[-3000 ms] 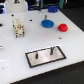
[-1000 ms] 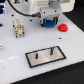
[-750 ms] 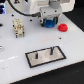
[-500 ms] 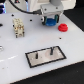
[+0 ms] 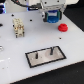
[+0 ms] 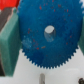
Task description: Insert the blue gear onto the right peg, followed by the red gear
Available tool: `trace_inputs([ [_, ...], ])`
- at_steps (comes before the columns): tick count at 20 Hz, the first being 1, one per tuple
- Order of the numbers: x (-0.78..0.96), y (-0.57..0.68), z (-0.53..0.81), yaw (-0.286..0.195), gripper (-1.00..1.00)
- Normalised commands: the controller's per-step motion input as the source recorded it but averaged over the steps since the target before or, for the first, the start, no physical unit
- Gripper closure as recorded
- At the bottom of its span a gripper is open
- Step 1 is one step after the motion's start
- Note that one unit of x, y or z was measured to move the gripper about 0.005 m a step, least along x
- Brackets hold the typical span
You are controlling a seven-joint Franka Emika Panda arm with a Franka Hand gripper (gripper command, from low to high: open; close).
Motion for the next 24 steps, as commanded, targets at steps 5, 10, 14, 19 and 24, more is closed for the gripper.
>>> trace_inputs([
  [5,0.82,-0.12,0.46,0.0,1.0],
  [10,0.82,-0.12,0.44,0.0,1.0],
  [14,0.83,-0.13,0.4,0.0,1.0],
  [19,0.83,-0.17,0.29,0.0,1.0],
  [24,0.83,-0.21,0.17,0.0,1.0],
])
